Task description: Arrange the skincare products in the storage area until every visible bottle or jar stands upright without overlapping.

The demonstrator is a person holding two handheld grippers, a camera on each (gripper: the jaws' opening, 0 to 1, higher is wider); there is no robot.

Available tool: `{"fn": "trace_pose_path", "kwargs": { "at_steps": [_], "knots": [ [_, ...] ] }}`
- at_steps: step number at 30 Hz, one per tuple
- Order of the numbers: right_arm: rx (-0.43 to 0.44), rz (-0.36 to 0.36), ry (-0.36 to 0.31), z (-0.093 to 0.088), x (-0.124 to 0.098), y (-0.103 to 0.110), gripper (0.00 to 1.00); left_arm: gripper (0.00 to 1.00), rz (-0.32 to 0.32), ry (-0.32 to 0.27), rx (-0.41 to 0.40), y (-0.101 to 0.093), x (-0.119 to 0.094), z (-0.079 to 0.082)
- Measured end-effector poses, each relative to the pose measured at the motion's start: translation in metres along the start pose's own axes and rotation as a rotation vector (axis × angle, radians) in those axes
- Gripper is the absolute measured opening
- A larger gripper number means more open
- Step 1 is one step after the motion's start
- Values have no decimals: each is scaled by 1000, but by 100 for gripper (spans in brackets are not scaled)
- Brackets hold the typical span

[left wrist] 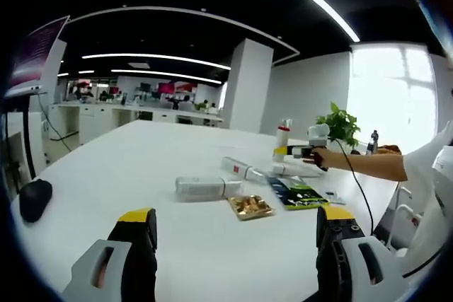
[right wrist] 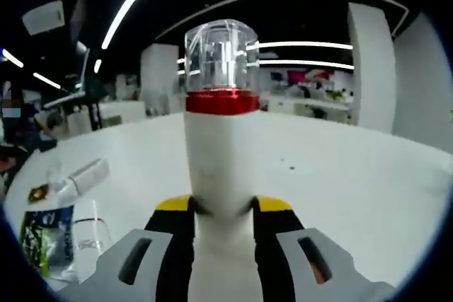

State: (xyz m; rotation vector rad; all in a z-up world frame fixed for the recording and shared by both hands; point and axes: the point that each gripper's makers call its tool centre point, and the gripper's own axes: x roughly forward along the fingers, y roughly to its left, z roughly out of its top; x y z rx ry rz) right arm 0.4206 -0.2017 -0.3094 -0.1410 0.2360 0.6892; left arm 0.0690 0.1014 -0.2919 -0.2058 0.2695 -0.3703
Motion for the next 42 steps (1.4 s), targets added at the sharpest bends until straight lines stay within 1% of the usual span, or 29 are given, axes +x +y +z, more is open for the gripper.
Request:
{"fn": "trace_pose_path", "kwargs": {
  "at_steps": [3,5,7,9,10,13,16,17,19,20,22,24,25,26,27,29,30,31,35,38,40,41,42],
  "knots": [
    [-11,15,14,1,2,0,31,96,-2,5,1,-1,1,0],
    [-18,3,30,2,3,0,32,96,1,7,3,0,1,0],
    [-17,-14,23,5,2,-1,34,96,4,5,2,0,0,1],
    [-13,-9,0,9,0,0,33,96,5,3,1,1,-1,1],
    [14,-1,-17,14,-4,3,34,96,9,1,-1,2,-2,2],
    [23,2,7,14,-9,3,38,96,13,2,1,3,-3,2],
    [10,54,65,5,-23,21,43,96,13,0,0,3,-3,2],
    [10,61,73,4,-25,23,45,96,13,0,-1,3,-4,2],
    [3,100,97,1,-31,29,48,96,11,-2,-3,3,-4,1],
    [-7,129,107,1,-38,36,50,96,10,-2,-3,4,-4,1],
    [-17,155,131,-1,-45,44,51,96,7,-1,-4,3,-4,1],
    [-33,194,141,-1,-50,52,51,96,6,0,-3,3,-4,0],
    [-47,242,152,0,-55,64,51,96,3,0,-2,2,-3,0],
    [-56,264,161,0,-58,70,52,96,2,0,-2,2,-3,0],
    [-89,320,165,0,-60,82,52,96,0,-1,-2,2,-3,0],
    [-118,346,177,-1,-60,88,55,96,-3,-2,-3,1,-2,-1],
    [-133,357,197,-4,-60,90,56,96,-5,-1,-3,0,-2,-1],
    [-138,397,209,-6,-61,98,56,96,-7,-2,0,-1,-2,-1],
    [-125,449,234,-9,-56,109,55,96,-12,-4,2,-3,-2,-1],
    [-207,476,282,-18,-51,115,52,96,-12,-6,3,-3,-3,0],
    [-210,488,294,-21,-48,118,52,96,-12,-5,4,-3,-3,0],
    [-226,501,327,-27,-45,123,52,96,-9,-4,5,-1,-4,1],
    [-243,508,342,-30,-44,125,51,96,-8,-4,6,-1,-4,1]
  ]
}}
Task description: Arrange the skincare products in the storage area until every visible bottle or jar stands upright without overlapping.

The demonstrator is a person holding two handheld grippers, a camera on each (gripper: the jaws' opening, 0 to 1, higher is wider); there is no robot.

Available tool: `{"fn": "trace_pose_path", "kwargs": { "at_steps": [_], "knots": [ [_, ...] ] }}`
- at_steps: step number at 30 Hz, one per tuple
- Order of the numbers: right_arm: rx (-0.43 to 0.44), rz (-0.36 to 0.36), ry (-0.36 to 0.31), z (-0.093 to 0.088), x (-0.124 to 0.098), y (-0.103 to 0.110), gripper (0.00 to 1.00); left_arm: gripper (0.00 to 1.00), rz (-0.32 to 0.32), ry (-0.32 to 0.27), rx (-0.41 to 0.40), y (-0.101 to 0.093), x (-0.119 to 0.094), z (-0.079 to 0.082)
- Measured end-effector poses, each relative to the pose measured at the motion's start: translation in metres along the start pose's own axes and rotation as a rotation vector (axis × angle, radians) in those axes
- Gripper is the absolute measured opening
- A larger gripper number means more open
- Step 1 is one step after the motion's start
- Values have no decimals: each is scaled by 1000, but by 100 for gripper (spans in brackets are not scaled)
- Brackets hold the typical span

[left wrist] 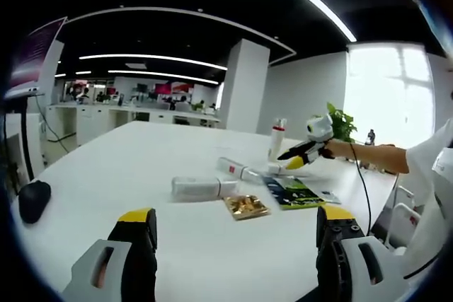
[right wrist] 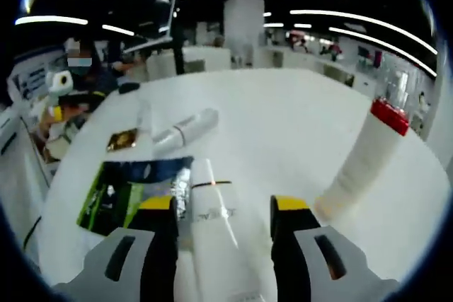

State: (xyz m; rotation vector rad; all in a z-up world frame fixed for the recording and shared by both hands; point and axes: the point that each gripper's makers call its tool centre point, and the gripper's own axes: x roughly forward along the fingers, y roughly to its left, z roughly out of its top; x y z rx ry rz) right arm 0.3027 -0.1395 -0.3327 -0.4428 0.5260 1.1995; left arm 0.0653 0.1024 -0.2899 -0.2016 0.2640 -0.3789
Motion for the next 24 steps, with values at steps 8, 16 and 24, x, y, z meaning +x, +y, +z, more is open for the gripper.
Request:
{"fn": "trace_pose_path", "kwargs": {
  "at_steps": [8,16,24],
  "knots": [
    [-38,15,65,-4,15,1,39,96,10,-8,-5,4,-1,2],
    [-60,36,102,-7,19,4,34,96,-1,0,-1,2,4,1],
    [-54,31,19,9,8,5,30,96,-44,-11,44,-12,14,14]
  ]
}}
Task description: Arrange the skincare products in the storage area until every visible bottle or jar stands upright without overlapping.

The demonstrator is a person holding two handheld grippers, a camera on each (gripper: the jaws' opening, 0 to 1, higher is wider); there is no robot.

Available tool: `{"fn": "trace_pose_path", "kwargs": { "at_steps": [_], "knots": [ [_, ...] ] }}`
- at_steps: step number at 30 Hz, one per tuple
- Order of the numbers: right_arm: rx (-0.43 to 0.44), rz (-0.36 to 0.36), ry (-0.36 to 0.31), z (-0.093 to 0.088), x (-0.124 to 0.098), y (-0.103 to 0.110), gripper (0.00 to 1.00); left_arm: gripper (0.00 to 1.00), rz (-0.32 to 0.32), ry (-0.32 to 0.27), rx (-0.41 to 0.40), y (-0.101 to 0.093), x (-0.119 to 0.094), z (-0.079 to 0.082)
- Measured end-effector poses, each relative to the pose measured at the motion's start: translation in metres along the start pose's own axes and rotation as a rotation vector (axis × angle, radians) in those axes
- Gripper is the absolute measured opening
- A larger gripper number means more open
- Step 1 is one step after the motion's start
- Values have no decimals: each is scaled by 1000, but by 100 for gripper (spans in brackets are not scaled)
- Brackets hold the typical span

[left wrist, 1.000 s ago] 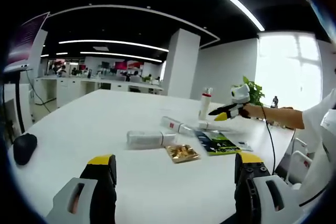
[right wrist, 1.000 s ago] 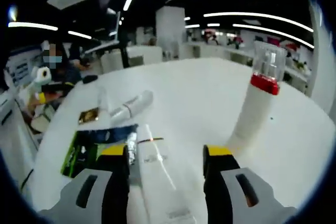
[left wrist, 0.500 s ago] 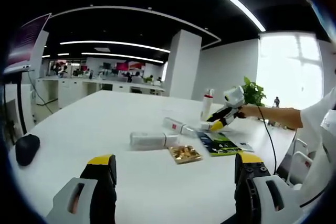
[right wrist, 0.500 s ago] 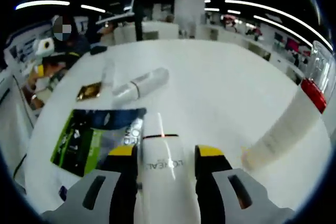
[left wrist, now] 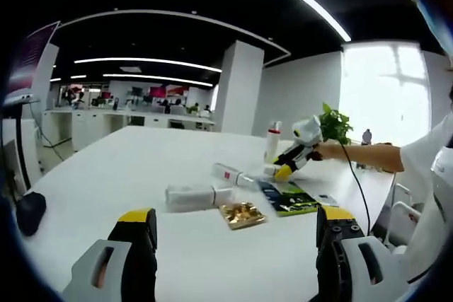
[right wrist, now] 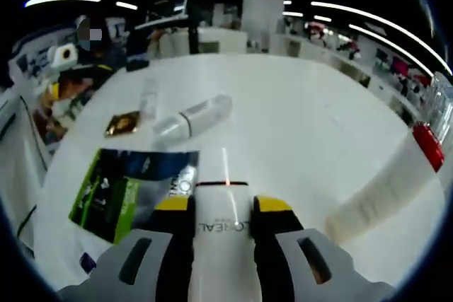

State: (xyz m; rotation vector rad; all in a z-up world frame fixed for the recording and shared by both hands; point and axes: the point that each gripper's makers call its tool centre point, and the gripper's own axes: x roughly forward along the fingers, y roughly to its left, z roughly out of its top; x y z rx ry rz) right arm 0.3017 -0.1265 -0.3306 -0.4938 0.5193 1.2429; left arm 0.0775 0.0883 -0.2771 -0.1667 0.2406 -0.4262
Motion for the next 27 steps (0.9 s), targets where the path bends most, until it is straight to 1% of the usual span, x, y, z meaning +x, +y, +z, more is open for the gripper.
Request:
{"fn": "trace_pose_path", "kwargs": {
  "at_steps": [1,2,4,6,9,10,12,13,14,16,17,18,19,20,21,23,26,27],
  "knots": [
    [2,-6,-8,2,-1,-1,29,96,-2,0,4,0,0,1],
    [3,-23,-51,11,-7,-3,29,96,-9,1,19,-2,3,3],
    [5,-30,-93,22,-15,-4,29,96,-16,2,35,-3,6,5],
    [0,-23,-115,29,-21,-3,29,96,-24,6,60,-4,11,8],
    [-11,-42,-157,42,-30,-4,29,96,-44,14,94,-7,21,14],
    [-10,-58,-180,49,-34,-5,29,95,-61,11,104,-10,24,17],
    [-18,-69,-208,57,-39,-4,29,95,-94,0,92,-15,29,22],
    [-9,-86,-241,65,-45,-5,29,95,-127,-13,77,-20,33,26],
    [-7,-79,-279,73,-49,-3,29,95,-151,-25,74,-25,35,31],
    [15,-86,-329,83,-56,-4,29,95,-168,-28,77,-28,38,35],
    [24,-99,-376,93,-64,-4,29,95,-175,-35,92,-31,44,40],
    [26,-115,-400,100,-68,-5,29,95,-179,-34,109,-33,48,43],
    [28,-134,-438,108,-74,-6,29,95,-192,-24,139,-37,52,46],
    [33,-143,-460,112,-77,-7,29,95,-197,-25,151,-39,55,48],
    [45,-162,-508,121,-83,-8,29,95,-203,-35,161,-43,61,54],
    [52,-207,-575,134,-93,-8,29,94,-220,-49,168,-50,72,65],
    [36,-261,-614,141,-101,-7,29,91,-226,-59,172,-54,81,72],
    [12,-290,-642,146,-106,-4,29,92,-229,-68,176,-58,87,78]
  ]
}}
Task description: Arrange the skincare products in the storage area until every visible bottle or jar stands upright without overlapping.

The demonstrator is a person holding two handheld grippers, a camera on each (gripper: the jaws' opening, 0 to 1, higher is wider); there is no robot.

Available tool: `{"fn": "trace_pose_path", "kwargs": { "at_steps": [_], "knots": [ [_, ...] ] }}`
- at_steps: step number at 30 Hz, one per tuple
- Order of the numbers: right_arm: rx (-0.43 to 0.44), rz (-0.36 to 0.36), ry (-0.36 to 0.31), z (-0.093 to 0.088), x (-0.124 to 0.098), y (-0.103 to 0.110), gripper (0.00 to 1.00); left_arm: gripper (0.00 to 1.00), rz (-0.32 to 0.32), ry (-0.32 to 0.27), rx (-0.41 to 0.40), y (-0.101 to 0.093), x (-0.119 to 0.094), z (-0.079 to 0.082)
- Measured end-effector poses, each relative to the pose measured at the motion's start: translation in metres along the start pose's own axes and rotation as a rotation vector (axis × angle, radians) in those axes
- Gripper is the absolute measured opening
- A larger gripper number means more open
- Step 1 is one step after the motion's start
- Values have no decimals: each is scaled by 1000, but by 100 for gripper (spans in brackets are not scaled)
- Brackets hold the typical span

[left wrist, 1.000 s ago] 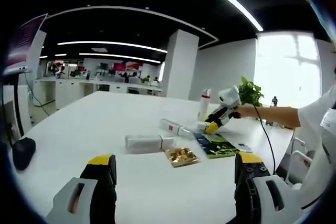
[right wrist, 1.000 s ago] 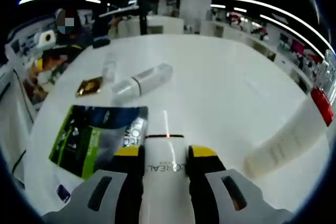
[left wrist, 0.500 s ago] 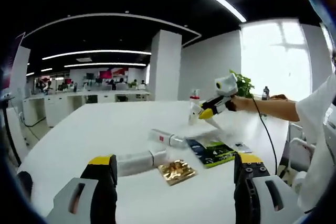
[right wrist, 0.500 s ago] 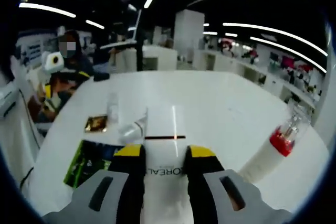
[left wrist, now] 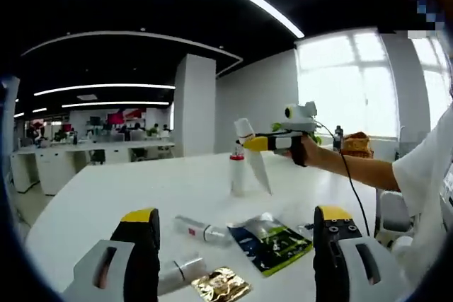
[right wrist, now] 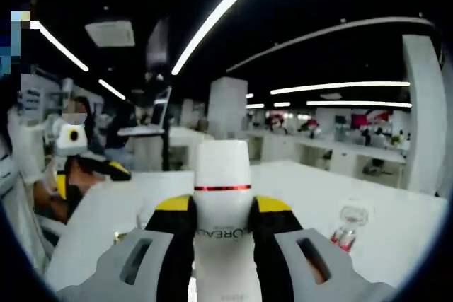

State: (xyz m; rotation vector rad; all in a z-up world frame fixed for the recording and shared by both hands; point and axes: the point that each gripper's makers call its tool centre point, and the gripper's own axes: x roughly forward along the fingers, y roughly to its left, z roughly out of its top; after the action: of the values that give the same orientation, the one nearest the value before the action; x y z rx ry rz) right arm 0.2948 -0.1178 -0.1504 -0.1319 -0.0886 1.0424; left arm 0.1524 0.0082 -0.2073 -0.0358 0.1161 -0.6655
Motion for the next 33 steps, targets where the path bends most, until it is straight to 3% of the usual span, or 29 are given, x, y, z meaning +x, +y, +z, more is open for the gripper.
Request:
{"fn": "trace_pose_path", "kwargs": {
  "at_steps": [6,8,12,20,23,27,30,33],
  "knots": [
    [-9,-81,-63,17,-6,3,29,91,-19,-17,18,3,25,12],
    [-13,-106,-122,27,-8,5,29,91,-20,-16,21,7,40,15],
    [25,-136,-195,39,-12,8,29,91,-4,-18,98,8,63,18],
    [-9,-178,-303,54,-10,23,30,91,-80,-14,151,-17,104,11],
    [25,-177,-352,55,-9,26,29,91,-93,-23,111,-20,120,5],
    [48,-151,-380,52,-5,30,30,89,-86,-64,134,-20,132,1],
    [77,-132,-360,41,1,35,30,83,-48,-105,187,-17,140,-2],
    [93,-125,-351,33,5,39,30,82,-70,-97,177,-20,148,-11]
  ]
}}
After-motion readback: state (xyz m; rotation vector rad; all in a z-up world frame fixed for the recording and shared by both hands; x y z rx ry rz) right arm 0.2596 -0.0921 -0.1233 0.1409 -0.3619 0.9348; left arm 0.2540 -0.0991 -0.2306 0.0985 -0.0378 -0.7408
